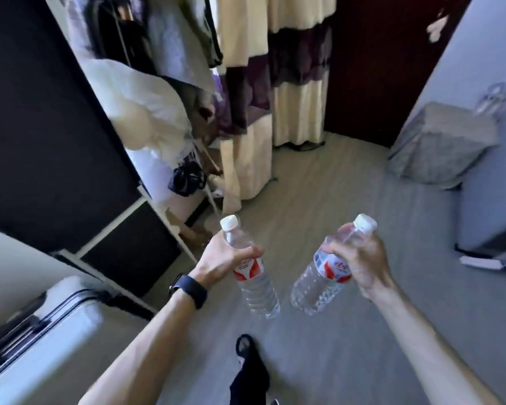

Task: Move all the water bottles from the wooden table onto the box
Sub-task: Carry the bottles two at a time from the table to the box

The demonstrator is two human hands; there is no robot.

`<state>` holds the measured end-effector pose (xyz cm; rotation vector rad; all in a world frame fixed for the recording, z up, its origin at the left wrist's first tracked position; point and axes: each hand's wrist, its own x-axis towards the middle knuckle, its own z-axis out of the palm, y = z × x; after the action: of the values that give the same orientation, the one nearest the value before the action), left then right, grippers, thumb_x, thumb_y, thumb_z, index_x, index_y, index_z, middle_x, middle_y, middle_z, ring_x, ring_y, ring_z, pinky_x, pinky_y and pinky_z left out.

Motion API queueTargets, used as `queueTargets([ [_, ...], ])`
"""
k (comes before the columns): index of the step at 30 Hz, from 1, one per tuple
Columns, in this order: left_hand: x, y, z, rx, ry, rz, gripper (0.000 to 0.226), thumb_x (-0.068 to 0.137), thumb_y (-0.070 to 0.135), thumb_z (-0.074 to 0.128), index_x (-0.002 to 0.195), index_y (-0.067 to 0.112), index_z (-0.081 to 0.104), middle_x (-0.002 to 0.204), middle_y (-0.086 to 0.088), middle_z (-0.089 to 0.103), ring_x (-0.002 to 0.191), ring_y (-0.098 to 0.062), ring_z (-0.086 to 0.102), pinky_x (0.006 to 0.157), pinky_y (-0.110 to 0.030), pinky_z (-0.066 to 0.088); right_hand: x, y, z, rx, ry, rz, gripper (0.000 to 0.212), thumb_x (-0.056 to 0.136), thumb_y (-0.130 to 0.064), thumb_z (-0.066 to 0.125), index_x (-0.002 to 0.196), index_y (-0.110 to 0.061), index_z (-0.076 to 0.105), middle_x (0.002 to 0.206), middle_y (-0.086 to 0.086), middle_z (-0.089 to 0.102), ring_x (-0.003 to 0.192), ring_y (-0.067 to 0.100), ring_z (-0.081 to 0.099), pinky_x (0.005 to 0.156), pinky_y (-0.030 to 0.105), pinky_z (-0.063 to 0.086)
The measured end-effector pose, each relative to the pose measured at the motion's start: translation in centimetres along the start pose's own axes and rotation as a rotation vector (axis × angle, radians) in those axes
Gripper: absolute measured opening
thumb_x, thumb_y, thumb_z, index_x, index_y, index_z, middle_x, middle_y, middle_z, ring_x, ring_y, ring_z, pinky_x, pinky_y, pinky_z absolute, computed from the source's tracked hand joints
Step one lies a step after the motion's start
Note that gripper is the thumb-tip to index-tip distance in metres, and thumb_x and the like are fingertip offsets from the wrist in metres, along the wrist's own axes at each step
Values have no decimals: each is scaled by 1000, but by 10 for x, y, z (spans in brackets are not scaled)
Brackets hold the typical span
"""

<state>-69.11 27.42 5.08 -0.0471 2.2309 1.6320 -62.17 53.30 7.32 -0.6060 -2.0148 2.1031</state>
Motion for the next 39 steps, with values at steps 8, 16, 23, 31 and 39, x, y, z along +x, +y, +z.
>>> queueTargets([
  [8, 170, 80, 65, 83, -210, 102, 23, 73, 12, 83, 85, 0, 68, 88, -14, 75, 73, -16, 69, 79, -39, 57, 123, -17, -50, -33, 253, 22, 46, 51, -17, 82, 88, -2, 58, 77, 4, 68, 69, 17, 66, 70, 33, 50],
  [16, 320, 179, 164, 110, -462, 157, 34, 67, 20, 83, 87, -2, 66, 81, -8, 73, 71, -16, 70, 67, -27, 56, 214, -59, -127, 10, 548, -1, 34, 68, 4, 81, 64, -25, 63, 74, 7, 64, 70, 20, 63, 71, 34, 47],
  [23, 408, 229, 283, 198, -679, 181, 45, 61, 27, 83, 88, -3, 62, 80, -7, 70, 72, -19, 69, 72, -34, 56, 296, -64, -205, 91, 712, -9, 24, 63, 1, 79, 66, -16, 62, 64, 2, 62, 60, 17, 61, 60, 28, 48],
  [31, 524, 311, 408, 377, -699, 232, 57, 50, 40, 84, 90, 3, 65, 85, -7, 74, 81, -23, 74, 86, -44, 59, 433, -79, -311, -10, 696, 73, 18, 59, -13, 79, 71, -6, 66, 64, 0, 66, 63, 16, 64, 67, 34, 49],
  [39, 654, 373, 511, 429, -656, 243, 54, 54, 43, 89, 91, 12, 66, 87, -1, 75, 83, -20, 74, 86, -47, 59, 576, -127, -405, -268, 619, 59, 21, 58, -22, 77, 73, -14, 64, 72, 7, 69, 72, 27, 68, 68, 38, 52],
])
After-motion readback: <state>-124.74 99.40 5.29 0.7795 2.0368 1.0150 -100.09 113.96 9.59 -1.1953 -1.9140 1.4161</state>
